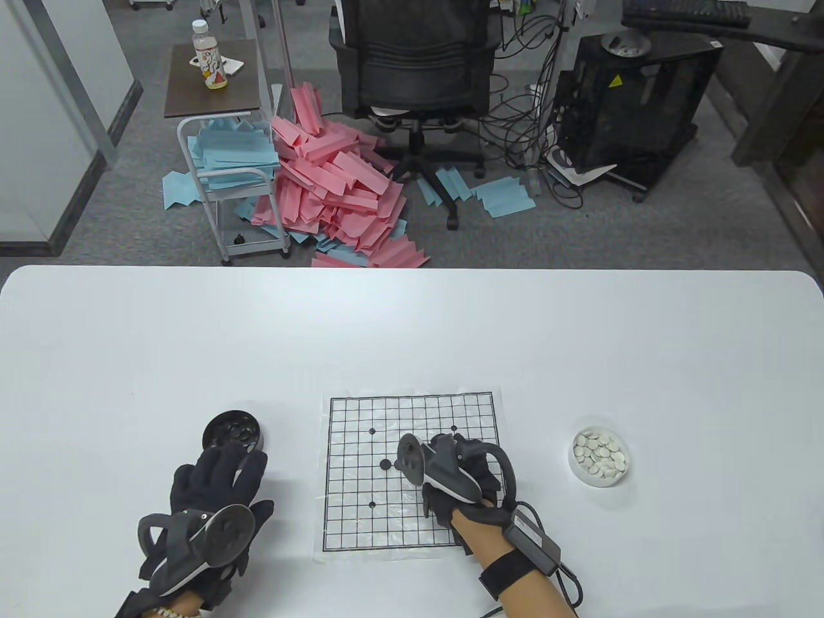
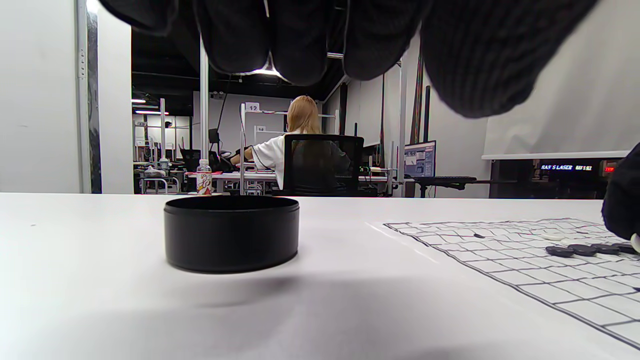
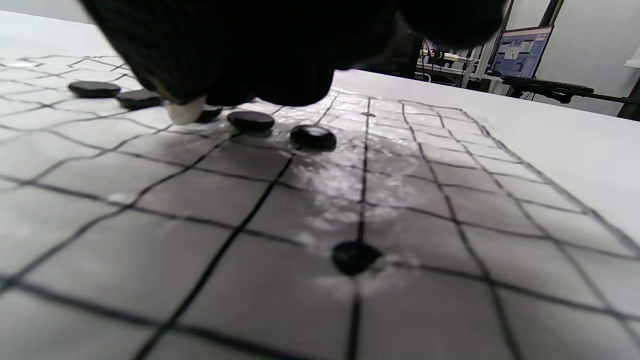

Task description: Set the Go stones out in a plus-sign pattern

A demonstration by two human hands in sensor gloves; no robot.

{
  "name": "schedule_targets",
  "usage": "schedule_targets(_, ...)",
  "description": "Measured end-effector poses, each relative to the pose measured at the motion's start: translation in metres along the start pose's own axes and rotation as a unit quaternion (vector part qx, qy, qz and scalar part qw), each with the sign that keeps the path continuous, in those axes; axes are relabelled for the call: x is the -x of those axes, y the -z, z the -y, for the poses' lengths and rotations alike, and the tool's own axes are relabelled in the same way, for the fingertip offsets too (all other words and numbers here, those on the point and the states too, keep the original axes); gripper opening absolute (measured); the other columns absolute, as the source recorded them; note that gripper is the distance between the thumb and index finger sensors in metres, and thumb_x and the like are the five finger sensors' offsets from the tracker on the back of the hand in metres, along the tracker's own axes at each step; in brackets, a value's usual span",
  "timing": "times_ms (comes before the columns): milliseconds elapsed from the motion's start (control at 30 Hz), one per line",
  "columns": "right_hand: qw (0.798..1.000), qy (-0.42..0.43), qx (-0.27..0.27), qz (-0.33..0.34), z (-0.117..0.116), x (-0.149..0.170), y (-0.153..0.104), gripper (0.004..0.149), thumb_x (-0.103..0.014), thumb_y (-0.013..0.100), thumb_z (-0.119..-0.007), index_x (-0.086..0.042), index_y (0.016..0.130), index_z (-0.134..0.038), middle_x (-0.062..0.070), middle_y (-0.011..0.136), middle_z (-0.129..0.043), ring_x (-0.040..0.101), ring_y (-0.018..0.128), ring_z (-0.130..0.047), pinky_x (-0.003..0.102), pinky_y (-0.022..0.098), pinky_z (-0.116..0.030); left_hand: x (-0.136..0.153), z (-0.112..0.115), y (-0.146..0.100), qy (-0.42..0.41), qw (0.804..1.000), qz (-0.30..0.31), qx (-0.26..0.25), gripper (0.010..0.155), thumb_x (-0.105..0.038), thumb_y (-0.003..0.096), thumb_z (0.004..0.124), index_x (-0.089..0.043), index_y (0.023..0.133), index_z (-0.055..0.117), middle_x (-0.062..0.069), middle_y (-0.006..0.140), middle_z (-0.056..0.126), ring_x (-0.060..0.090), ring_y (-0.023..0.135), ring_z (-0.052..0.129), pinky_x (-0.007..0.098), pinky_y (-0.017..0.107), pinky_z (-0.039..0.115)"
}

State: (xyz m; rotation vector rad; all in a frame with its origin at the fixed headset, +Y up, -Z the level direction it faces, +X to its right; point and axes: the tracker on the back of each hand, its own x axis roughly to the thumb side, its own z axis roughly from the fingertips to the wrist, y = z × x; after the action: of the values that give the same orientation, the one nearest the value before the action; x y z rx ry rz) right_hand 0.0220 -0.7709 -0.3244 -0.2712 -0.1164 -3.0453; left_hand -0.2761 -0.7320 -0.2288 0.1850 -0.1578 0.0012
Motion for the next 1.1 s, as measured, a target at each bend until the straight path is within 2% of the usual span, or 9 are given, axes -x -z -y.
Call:
schedule_targets(400, 1.000, -0.018, 0.003, 0.004, -0.002, -0.010, -0.001, 0.038, -0.039, 0.040, -0.090, -0.032, 0.077, -0.090, -0.002, 0.075, -0.094, 0.012, 0.048, -0.093, 0.039, 0.046, -0.080, 0.000, 0.000, 0.000, 0.000, 1.000, 0.000, -0.002, 0.076, -0.054, 0.0396, 0.081, -0.030, 0.108, 0.057, 0.013, 0.119, 0.058, 0.047, 0.108, 0.063, 0.070, 0.072, 0.051)
schedule_targets(633, 1.000, -0.004, 0.024, -0.010, 0.011, 0.006, -0.002, 0.040, -0.040, 0.039, -0.090, -0.033, 0.079, -0.088, -0.002, 0.077, -0.093, 0.011, 0.049, -0.093, 0.038, 0.045, -0.081, 0.000, 0.000, 0.000, -0.001, 1.000, 0.000, -0.001, 0.076, -0.054, 0.0395, 0.081, -0.030, 0.108, 0.058, 0.013, 0.119, 0.058, 0.047, 0.108, 0.063, 0.070, 0.072, 0.052)
schedule_targets(800, 0.998, -0.023, 0.039, -0.048, 0.028, 0.034, -0.003, 0.043, -0.041, 0.039, -0.090, -0.032, 0.081, -0.087, -0.001, 0.080, -0.092, 0.011, 0.051, -0.093, 0.038, 0.047, -0.081, 0.000, 0.000, 0.000, -0.002, 1.000, 0.000, 0.000, 0.076, -0.054, 0.0395, 0.081, -0.030, 0.108, 0.058, 0.013, 0.119, 0.058, 0.047, 0.108, 0.063, 0.070, 0.072, 0.051)
schedule_targets(1100, 0.984, -0.030, 0.055, -0.168, 0.049, 0.125, -0.009, 0.045, -0.040, 0.040, -0.090, -0.032, 0.084, -0.085, 0.000, 0.083, -0.090, 0.012, 0.054, -0.094, 0.039, 0.047, -0.081, 0.000, 0.000, 0.000, -0.001, 1.000, 0.000, 0.001, 0.076, -0.054, 0.0396, 0.081, -0.030, 0.108, 0.058, 0.013, 0.119, 0.058, 0.047, 0.108, 0.063, 0.070, 0.072, 0.051)
